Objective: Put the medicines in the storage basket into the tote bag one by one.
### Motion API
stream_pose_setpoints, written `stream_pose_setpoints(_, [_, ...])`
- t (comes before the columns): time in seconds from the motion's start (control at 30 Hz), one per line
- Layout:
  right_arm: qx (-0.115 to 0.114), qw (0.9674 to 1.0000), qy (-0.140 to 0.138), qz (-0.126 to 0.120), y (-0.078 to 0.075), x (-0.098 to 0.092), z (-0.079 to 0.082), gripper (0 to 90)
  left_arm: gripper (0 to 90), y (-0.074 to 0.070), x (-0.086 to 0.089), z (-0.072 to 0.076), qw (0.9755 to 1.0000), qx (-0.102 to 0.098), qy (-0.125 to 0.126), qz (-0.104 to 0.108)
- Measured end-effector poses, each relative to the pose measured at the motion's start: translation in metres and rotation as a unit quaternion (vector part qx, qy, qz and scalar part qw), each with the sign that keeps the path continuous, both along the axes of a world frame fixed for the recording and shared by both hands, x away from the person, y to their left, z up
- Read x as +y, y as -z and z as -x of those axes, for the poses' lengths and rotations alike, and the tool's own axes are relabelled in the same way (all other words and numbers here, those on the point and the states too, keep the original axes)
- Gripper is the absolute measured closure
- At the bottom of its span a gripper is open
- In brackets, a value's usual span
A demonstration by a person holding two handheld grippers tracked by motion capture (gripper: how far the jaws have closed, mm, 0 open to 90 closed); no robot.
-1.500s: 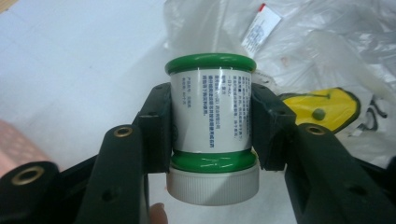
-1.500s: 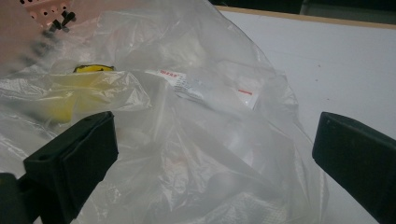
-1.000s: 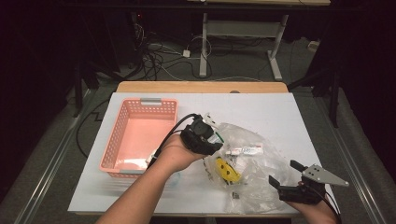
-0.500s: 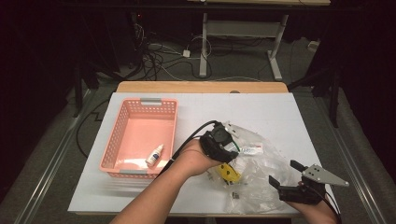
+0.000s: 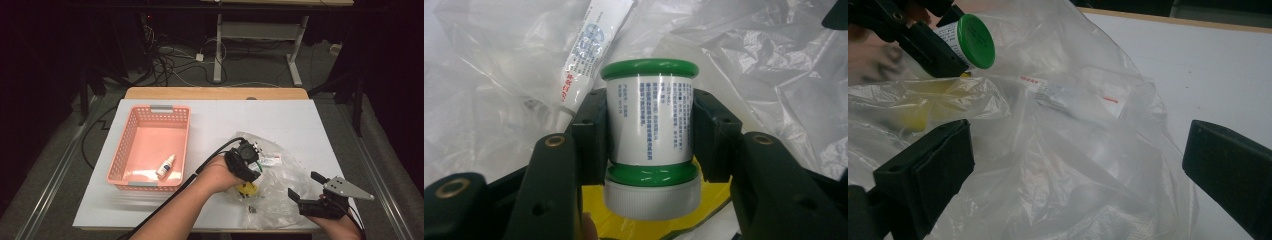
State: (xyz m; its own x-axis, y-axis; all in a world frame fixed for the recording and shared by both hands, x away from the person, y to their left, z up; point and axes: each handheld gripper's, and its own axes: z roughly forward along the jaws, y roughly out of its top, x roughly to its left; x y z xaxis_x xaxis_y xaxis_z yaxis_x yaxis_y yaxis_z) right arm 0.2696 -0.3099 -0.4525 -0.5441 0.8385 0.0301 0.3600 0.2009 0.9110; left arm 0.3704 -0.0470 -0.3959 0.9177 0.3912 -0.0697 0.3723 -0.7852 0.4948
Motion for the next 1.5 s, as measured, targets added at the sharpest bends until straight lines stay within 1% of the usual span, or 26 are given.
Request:
stream_pose_setpoints(0.07, [0.0, 1.0, 0.001, 0.0, 0.0, 0.0, 0.0, 0.8, 51.5, 0.0, 0.001, 0.0, 0.9999, -0.001, 0.001, 0.013])
stream_pose_setpoints(0.13, [0.001, 1.0, 0.002, -0.001, 0.0, 0.0, 0.0, 0.8, 40.4, -0.003, 0.002, 0.0, 0.9997, -0.004, -0.002, 0.023])
stream_pose_setpoints(0.17, [0.001, 1.0, 0.001, 0.0, 0.0, 0.0, 0.0, 0.8, 36.1, -0.006, 0.004, 0.0, 0.9994, 0.0, -0.006, 0.033])
stream_pose_setpoints(0.2, [0.001, 1.0, 0.001, -0.001, 0.0, 0.0, 0.0, 0.8, 34.1, -0.008, 0.006, -0.001, 0.9993, 0.004, -0.007, 0.037])
stream_pose_setpoints(0.23, [0.001, 1.0, 0.001, -0.001, 0.0, 0.0, 0.0, 0.8, 32.8, -0.01, 0.008, -0.002, 0.9992, 0.006, -0.008, 0.038])
stream_pose_setpoints(0.33, [0.002, 1.0, 0.001, -0.001, 0.0, 0.0, 0.0, 0.8, 25.3, -0.016, 0.017, -0.003, 0.9994, 0.008, -0.012, 0.032])
stream_pose_setpoints(0.37, [0.002, 1.0, 0.001, 0.0, 0.0, 0.0, 0.0, 0.8, 25.1, -0.018, 0.021, -0.003, 0.9994, 0.008, -0.014, 0.032])
stream_pose_setpoints(0.47, [0.001, 1.0, 0.002, 0.0, 0.0, 0.0, 0.0, 0.8, 22.2, -0.024, 0.038, -0.004, 0.9988, 0.009, -0.022, 0.043])
stream_pose_setpoints(0.6, [0.002, 1.0, 0.002, 0.0, 0.0, 0.0, 0.0, 0.8, 18.9, -0.03, 0.065, -0.007, 0.9976, 0.014, -0.042, 0.053])
stream_pose_setpoints(0.67, [0.002, 1.0, 0.003, -0.001, 0.0, 0.0, 0.0, 0.8, 15.9, -0.033, 0.078, -0.009, 0.9965, 0.016, -0.055, 0.061])
stream_pose_setpoints(0.73, [0.003, 1.0, 0.003, 0.0, 0.001, 0.0, 0.0, 0.8, 15.0, -0.035, 0.092, -0.011, 0.9953, 0.017, -0.066, 0.068])
stream_pose_setpoints(0.8, [0.003, 1.0, 0.003, 0.002, 0.001, 0.0, 0.0, 0.8, 11.9, -0.037, 0.103, -0.012, 0.9945, 0.015, -0.077, 0.07])
stream_pose_setpoints(0.87, [0.003, 1.0, 0.003, 0.002, 0.001, 0.0, 0.0, 0.8, 10.7, -0.038, 0.113, -0.013, 0.9942, 0.012, -0.082, 0.069])
stream_pose_setpoints(0.93, [0.004, 1.0, 0.003, 0.002, 0.001, 0.001, 0.0, 0.8, 4.9, -0.038, 0.121, -0.014, 0.9938, 0.012, -0.089, 0.066])
stream_pose_setpoints(1.03, [0.004, 1.0, 0.004, 0.002, 0.001, 0.001, 0.0, 0.8, 0.0, -0.036, 0.134, -0.016, 0.9927, 0.011, -0.101, 0.065])
stream_pose_setpoints(1.13, [0.004, 1.0, 0.003, 0.002, 0.001, 0.001, 0.0, 0.8, 0.0, -0.034, 0.146, -0.017, 0.9915, 0.009, -0.113, 0.063])
stream_pose_setpoints(1.33, [0.004, 1.0, 0.004, 0.002, 0.001, 0.001, 0.0, 0.8, 0.0, -0.027, 0.172, -0.021, 0.9894, 0.01, -0.136, 0.05])
stream_pose_setpoints(1.43, [0.005, 1.0, 0.005, 0.002, 0.001, 0.0, 0.0, 0.8, 0.0, -0.023, 0.184, -0.023, 0.9877, 0.01, -0.15, 0.042])
stream_pose_setpoints(1.5, [0.004, 1.0, 0.004, 0.002, 0.001, 0.001, 0.0, 0.8, 0.0, -0.02, 0.193, -0.024, 0.9863, 0.011, -0.159, 0.041])
